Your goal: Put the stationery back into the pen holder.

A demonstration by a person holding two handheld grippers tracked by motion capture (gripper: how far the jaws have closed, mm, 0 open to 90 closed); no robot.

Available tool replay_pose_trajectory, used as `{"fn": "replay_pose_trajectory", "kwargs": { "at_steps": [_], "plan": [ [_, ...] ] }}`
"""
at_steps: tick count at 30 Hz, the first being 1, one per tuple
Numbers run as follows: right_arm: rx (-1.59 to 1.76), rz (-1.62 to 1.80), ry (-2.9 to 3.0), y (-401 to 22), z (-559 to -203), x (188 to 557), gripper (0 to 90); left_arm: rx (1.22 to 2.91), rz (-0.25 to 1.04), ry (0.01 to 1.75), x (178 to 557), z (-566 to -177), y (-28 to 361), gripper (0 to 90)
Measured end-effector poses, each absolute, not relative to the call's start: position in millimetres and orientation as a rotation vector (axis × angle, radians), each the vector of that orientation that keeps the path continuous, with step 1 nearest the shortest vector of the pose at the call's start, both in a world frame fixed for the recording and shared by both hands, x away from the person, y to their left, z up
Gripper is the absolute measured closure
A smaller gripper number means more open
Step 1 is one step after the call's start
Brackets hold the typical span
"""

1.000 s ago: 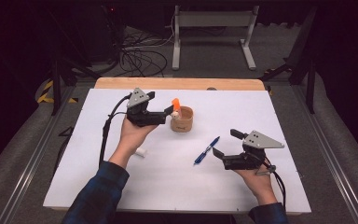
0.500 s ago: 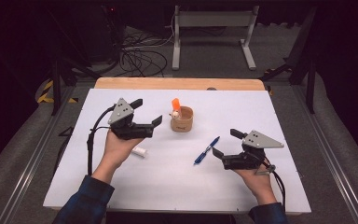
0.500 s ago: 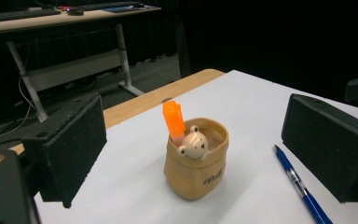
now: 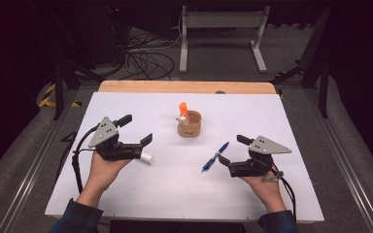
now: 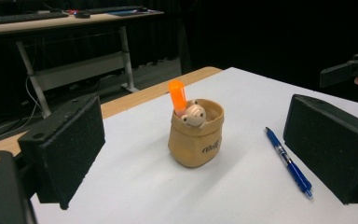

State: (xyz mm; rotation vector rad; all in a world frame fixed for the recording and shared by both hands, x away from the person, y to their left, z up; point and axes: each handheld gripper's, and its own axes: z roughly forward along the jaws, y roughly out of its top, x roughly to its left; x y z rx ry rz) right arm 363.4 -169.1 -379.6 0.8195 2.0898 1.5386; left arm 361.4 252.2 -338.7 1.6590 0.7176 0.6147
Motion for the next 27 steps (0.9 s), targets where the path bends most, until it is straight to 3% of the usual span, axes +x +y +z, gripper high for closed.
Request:
{"fn": "replay_pose_trajectory", "kwargs": {
  "at_steps": [27],
  "plan": [
    [0.816,1.526,2.106,-158,-378,369,10.4,1.673,0.592,0.726,339,-349,283,5.2]
  ]
}}
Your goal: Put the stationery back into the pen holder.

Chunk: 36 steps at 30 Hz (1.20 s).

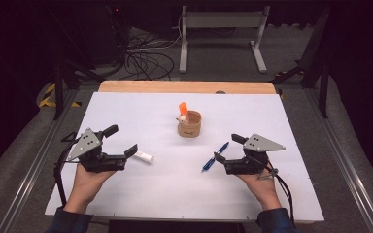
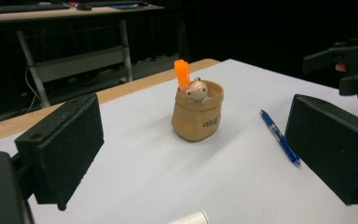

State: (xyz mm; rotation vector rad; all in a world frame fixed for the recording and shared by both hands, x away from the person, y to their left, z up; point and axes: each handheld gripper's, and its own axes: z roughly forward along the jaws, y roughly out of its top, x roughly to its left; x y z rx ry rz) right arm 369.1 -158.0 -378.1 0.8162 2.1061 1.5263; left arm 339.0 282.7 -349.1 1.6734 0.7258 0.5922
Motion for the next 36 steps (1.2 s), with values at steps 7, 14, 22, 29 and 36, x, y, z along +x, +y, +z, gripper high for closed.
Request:
{"fn": "replay_pose_trajectory", "kwargs": {
  "at_steps": [7,14,22,29,36],
  "plan": [
    [0.754,1.517,2.165,-145,-373,369,18.7,1.689,0.605,0.745,341,-351,288,5.0],
    [0.687,1.524,2.230,-120,-371,372,25.2,1.678,0.617,0.767,343,-350,295,5.1],
    [0.609,1.530,2.306,-82,-379,377,32.1,1.677,0.611,0.762,343,-348,296,5.3],
    [0.532,1.512,2.367,-45,-378,383,39.9,1.666,0.616,0.767,342,-346,303,5.3],
    [0.489,1.489,2.409,-14,-379,390,44.9,1.657,0.619,0.774,341,-344,303,5.3]
  ]
}}
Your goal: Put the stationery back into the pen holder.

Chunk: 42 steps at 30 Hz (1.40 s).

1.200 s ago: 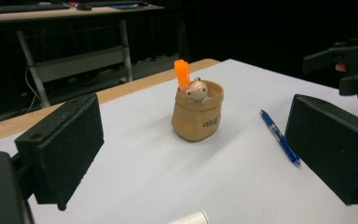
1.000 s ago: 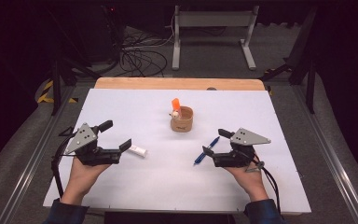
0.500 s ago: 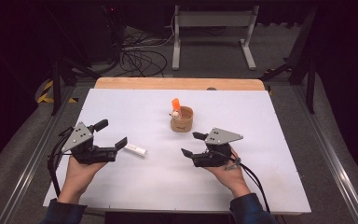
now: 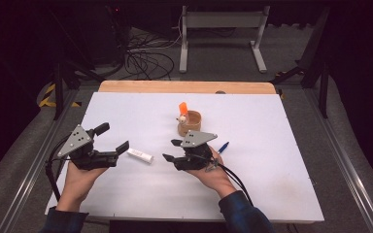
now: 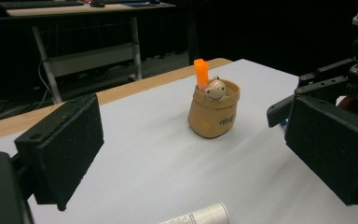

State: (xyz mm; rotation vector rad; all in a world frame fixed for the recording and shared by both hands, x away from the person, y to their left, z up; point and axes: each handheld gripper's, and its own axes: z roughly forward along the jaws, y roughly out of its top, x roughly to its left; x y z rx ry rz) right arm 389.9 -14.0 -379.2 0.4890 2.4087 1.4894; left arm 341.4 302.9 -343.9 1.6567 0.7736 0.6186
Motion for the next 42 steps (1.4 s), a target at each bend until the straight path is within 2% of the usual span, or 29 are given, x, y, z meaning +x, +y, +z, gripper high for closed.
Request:
{"fn": "replay_pose_trajectory", "kwargs": {
  "at_steps": [13,42],
  "plan": [
    [0.452,1.489,2.471,30,-388,404,51.0,1.657,0.638,0.792,344,-343,303,5.3],
    [0.417,1.279,2.643,105,-413,435,54.5,1.651,0.653,0.812,341,-339,314,5.3]
  ]
}}
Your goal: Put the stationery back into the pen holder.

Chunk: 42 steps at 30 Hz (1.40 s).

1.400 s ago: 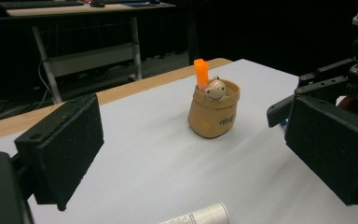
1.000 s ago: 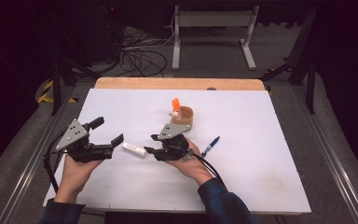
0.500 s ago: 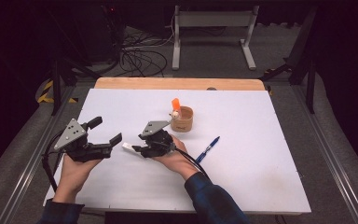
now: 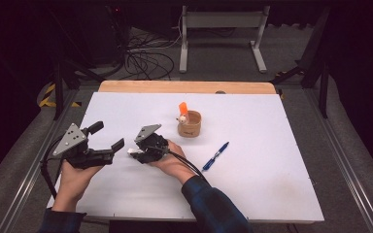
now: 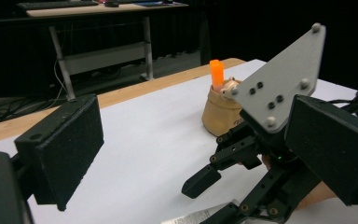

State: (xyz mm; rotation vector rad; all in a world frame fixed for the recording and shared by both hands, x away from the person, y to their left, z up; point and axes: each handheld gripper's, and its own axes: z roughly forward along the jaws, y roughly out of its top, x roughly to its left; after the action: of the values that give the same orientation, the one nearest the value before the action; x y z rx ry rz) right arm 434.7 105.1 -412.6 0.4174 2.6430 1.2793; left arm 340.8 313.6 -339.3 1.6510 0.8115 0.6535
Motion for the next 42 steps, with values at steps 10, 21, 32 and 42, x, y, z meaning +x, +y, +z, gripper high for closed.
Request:
{"fn": "replay_pose_trajectory", "kwargs": {
  "at_steps": [10,21,32,42],
  "plan": [
    [0.430,1.216,2.703,115,-424,444,57.2,1.647,0.644,0.815,340,-339,316,5.3],
    [0.437,1.162,2.741,115,-432,445,59.9,1.645,0.644,0.820,339,-339,319,5.3],
    [0.432,1.151,2.721,110,-433,441,62.7,1.639,0.643,0.823,339,-339,321,5.4],
    [0.464,1.167,2.701,110,-435,438,69.7,1.647,0.640,0.824,340,-340,319,5.7]
  ]
}}
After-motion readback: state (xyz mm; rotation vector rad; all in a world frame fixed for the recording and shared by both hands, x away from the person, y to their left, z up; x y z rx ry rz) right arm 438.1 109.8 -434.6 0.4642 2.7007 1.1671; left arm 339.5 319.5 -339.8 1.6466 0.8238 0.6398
